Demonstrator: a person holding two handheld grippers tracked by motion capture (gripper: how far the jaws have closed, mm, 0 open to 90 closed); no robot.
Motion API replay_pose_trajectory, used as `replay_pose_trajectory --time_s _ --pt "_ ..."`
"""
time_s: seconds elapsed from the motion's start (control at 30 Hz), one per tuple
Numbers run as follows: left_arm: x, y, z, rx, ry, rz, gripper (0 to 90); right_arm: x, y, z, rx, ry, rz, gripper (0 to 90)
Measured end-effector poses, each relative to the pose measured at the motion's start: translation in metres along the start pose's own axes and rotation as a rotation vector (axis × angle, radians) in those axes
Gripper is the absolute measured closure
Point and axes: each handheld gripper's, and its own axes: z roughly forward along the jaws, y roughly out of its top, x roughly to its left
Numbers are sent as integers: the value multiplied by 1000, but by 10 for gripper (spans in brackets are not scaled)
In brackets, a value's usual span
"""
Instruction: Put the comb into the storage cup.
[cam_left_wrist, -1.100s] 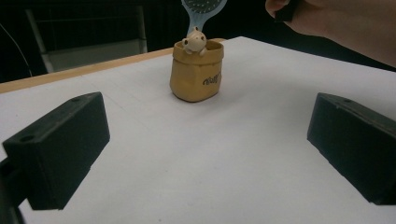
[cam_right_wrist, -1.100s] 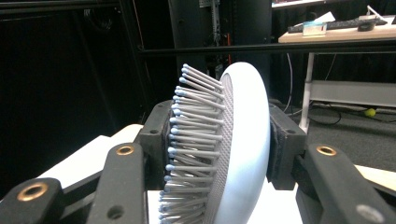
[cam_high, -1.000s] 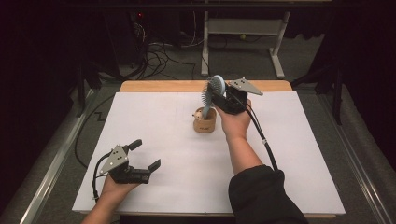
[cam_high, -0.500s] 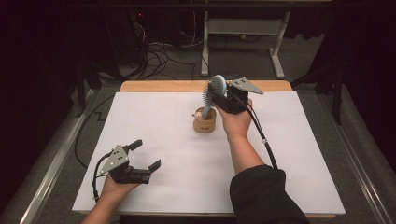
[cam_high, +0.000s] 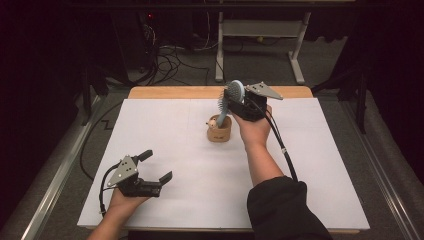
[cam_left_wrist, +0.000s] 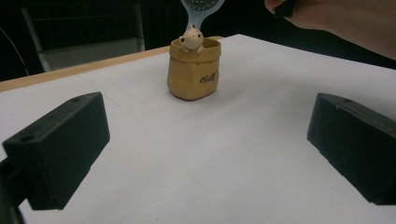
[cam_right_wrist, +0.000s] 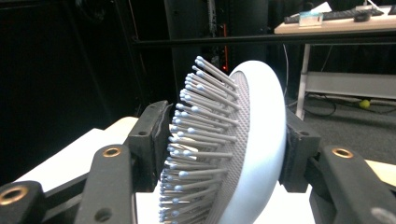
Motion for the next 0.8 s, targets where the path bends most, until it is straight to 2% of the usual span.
replay_pose_trajectory --time_s 0.8 --pt "1 0 0 1 -1 -2 0 -9 0 -2 34 -54 25 323"
